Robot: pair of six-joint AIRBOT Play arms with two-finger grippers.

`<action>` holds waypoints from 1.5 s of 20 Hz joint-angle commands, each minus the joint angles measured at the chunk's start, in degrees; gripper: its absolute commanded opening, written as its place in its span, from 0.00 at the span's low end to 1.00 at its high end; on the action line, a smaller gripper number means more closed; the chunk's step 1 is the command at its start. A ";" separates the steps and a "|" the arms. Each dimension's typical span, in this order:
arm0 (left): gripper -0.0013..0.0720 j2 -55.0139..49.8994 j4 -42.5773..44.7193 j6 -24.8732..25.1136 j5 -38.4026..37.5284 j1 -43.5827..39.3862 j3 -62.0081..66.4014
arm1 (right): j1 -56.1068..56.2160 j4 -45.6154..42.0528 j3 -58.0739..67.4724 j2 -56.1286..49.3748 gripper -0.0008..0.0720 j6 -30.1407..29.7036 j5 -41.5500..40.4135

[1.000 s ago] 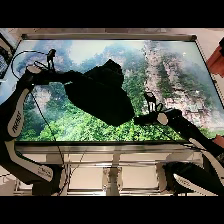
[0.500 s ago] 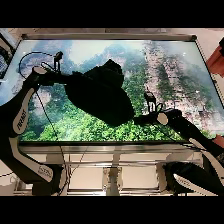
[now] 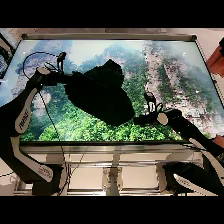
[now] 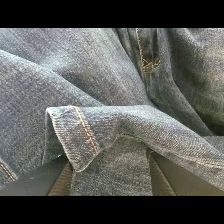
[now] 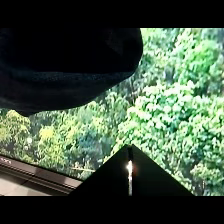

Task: Fold the clothes and pants, and hang the long-sleeved shirts on hangers.

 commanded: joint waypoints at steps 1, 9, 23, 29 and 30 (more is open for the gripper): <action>0.68 0.33 -0.02 0.11 -0.37 0.15 0.37 | 0.00 0.04 0.02 -0.02 0.06 0.00 -0.02; 0.05 -0.85 -0.02 0.85 3.28 -3.82 0.63 | 0.00 0.07 0.02 -0.02 0.06 0.00 0.85; 0.05 36.74 50.80 -25.46 -24.15 31.47 0.63 | -0.02 0.13 5.31 0.00 0.21 -8.57 5.62; 0.05 44.78 55.01 -34.88 -22.60 39.58 0.55 | -0.98 -0.81 20.26 -0.04 0.21 -16.52 11.10; 0.05 44.89 56.35 -35.43 -23.17 39.58 0.50 | -2.16 -0.74 22.21 -0.07 0.21 -17.27 10.43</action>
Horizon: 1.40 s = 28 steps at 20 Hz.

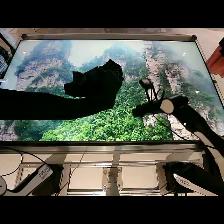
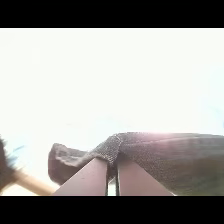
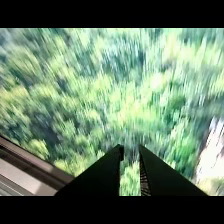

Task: Fold the clothes and pants, and hang the long-sleeved shirts on hangers.

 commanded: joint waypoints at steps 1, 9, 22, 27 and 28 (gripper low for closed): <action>0.05 2.51 6.45 -4.35 -1.29 2.32 -0.24 | -2.80 -0.24 7.19 -0.07 0.21 -4.44 0.22; 0.05 2.38 24.92 -8.76 -1.27 3.61 -14.25 | -17.31 25.75 22.80 -22.21 0.30 -18.38 3.69; 0.05 7.67 16.74 -15.87 -6.54 13.66 -25.86 | -13.25 27.74 62.95 -59.67 0.54 -19.41 4.74; 0.05 13.42 12.02 -15.85 -6.58 13.66 -25.86 | -10.05 24.70 64.46 -61.05 0.54 -19.93 -0.92; 0.05 14.29 11.30 -15.87 -6.58 13.66 -25.86 | -9.70 24.72 64.46 -61.07 0.54 -19.91 -1.70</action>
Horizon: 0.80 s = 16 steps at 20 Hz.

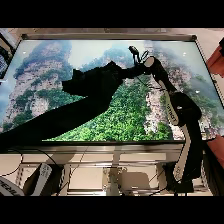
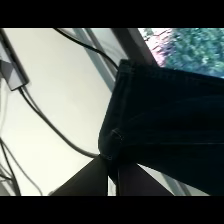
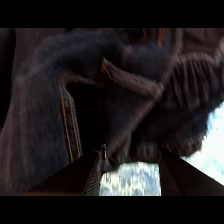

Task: Fold the clothes and pants, and hang the long-sleeved shirts on hangers.

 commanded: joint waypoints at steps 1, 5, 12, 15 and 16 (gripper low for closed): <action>0.05 3.58 -3.56 -0.02 -0.20 0.09 -0.09 | 1.73 -0.94 1.36 -1.18 0.54 -0.28 -3.63; 0.05 5.57 -4.15 0.00 -0.20 0.09 -0.09 | 2.32 -1.18 1.33 -2.69 0.53 1.40 -3.87; 0.05 5.68 -7.56 0.50 -0.04 0.09 -0.09 | 3.74 4.44 1.25 -4.48 0.08 1.55 -3.56; 0.05 5.68 -8.00 4.28 1.14 0.09 -0.07 | 2.49 2.10 1.25 -3.98 0.04 2.69 0.90; 0.05 5.68 -8.02 4.85 2.21 0.11 -0.09 | 1.05 2.27 1.25 -3.19 0.04 4.11 2.73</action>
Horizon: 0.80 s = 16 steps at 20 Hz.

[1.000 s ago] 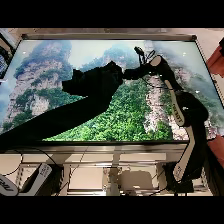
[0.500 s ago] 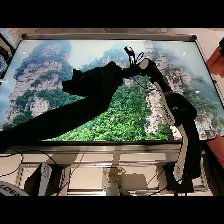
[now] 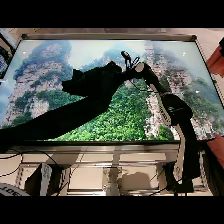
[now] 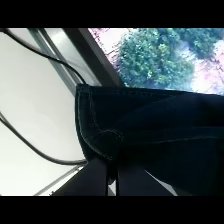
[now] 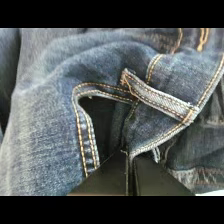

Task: Fold the clothes and pants, and hang the long-sleeved shirts on hangers.

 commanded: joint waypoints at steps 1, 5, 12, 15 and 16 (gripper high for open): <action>0.05 0.04 -0.74 2.54 3.39 0.04 -0.02 | -3.58 0.28 0.02 2.27 0.04 3.08 6.03; 0.05 0.04 -5.84 2.54 12.85 0.04 -0.02 | -13.27 -1.42 0.02 12.90 0.04 3.65 13.07; 0.05 -2.69 -17.94 8.22 21.77 0.04 -0.02 | -30.99 -13.77 -2.67 28.65 0.04 4.17 25.24; 0.05 -5.20 -23.06 11.10 21.66 0.04 -0.02 | -37.75 -16.44 -4.74 31.02 0.04 4.20 30.49; 0.05 -5.86 -24.65 12.09 21.55 -0.17 -0.02 | -39.85 -16.85 -5.88 31.56 0.04 4.46 31.17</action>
